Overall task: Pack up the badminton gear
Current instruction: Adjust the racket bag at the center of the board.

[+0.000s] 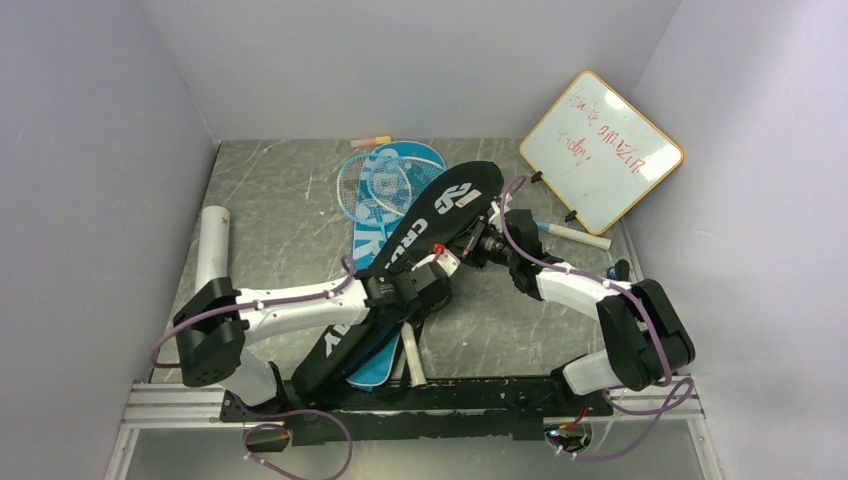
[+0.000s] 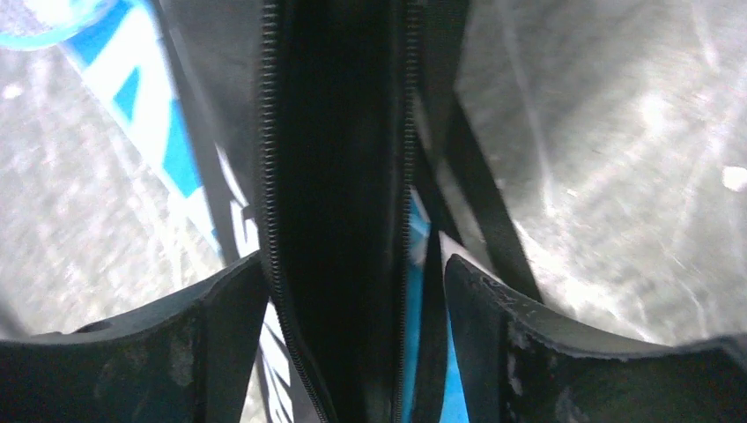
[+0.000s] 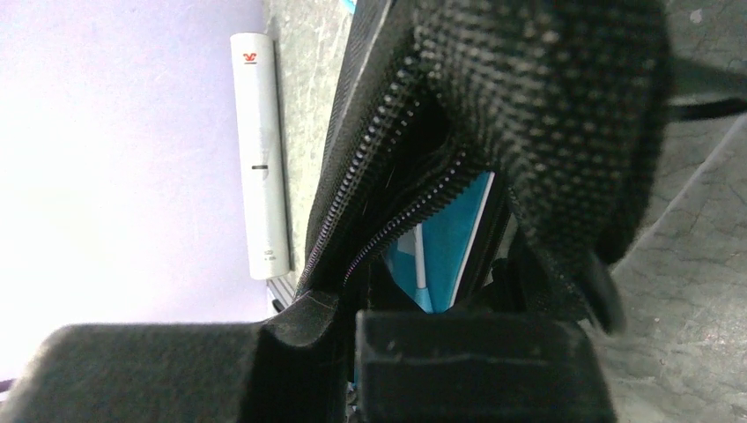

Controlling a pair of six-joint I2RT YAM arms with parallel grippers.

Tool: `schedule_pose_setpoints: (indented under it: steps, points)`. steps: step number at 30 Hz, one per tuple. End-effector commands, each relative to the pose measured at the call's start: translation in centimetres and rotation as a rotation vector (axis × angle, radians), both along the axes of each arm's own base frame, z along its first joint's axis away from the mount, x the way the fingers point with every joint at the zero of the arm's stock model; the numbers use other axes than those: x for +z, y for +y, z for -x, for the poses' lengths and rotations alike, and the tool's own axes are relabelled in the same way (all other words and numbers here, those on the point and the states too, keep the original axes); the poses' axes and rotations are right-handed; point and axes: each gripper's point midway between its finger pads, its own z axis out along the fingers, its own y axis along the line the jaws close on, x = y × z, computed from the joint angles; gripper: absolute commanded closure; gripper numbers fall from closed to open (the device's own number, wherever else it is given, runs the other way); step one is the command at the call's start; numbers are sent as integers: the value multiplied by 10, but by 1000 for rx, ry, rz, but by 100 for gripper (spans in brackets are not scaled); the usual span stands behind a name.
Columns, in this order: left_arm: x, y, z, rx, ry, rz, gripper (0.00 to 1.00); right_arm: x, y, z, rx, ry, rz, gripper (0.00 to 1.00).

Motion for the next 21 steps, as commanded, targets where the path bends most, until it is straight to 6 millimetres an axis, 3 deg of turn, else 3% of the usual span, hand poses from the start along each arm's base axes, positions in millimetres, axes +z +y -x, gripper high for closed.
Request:
schedule_pose_setpoints:
  steps: [1, 2, 7, 9, 15, 16, 18, 21]
  points:
    - [31, 25, -24, 212, -256, -139, 27, 48, 11, -3, 35, -97, -91, 100]
    - [33, 30, -25, 238, -287, -179, 32, 49, 11, -3, 35, -96, -91, 100]
    - [30, 34, -25, 255, -349, -296, 79, 51, 11, -1, 40, -91, -91, 100]
    - [25, 31, -24, 247, -336, -297, 90, 55, 9, -2, 36, -103, -88, 100]
    - [17, 19, -18, 174, -274, -248, 95, 65, 3, -3, 13, -143, -43, 100]
    - [20, 18, -18, 170, -272, -232, 95, 66, 1, -4, 12, -152, -32, 93]
    - [28, 18, -18, 170, -270, -198, 95, 65, -5, -6, -3, -160, 11, 68]
    - [42, 19, -20, 148, -229, -119, 95, 68, -22, -12, -47, -206, 57, 55]
